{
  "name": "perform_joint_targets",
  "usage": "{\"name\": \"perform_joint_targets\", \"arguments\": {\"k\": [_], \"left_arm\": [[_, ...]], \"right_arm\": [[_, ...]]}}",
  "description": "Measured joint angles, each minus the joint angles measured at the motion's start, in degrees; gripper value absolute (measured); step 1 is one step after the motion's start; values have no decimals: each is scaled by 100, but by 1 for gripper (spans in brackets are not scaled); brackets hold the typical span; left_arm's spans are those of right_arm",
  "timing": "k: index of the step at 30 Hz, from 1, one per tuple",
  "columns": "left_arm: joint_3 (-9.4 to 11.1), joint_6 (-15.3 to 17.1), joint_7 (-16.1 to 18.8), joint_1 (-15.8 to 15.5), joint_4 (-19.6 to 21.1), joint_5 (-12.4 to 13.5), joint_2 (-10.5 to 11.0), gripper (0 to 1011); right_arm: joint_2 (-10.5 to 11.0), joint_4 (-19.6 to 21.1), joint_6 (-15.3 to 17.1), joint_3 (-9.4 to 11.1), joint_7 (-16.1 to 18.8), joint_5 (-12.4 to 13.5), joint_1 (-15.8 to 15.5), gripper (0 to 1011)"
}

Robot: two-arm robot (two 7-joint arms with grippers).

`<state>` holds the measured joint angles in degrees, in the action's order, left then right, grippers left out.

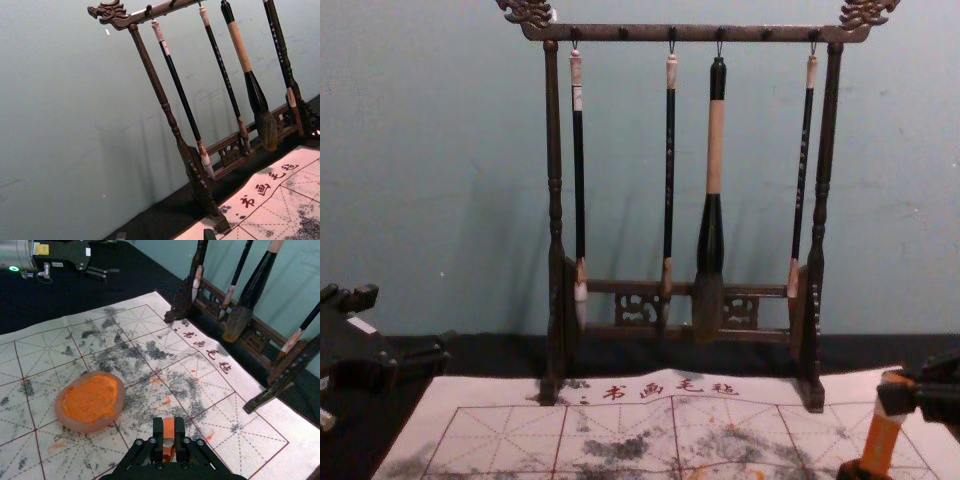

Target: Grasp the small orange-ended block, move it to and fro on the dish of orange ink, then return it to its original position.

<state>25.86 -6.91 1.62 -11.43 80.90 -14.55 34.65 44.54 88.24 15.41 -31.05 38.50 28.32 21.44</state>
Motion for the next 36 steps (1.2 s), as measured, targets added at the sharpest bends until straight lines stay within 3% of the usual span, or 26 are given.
{"name": "perform_joint_targets", "arguments": {"k": [17,36], "left_arm": [[0,0,0,0,0,0,0,1001],[0,0,0,0,0,0,0,1001]], "right_arm": [[-89,-116,43,-134,80,-36,17,85],[-320,-508,118,-370,133,-269,202,86]]}}
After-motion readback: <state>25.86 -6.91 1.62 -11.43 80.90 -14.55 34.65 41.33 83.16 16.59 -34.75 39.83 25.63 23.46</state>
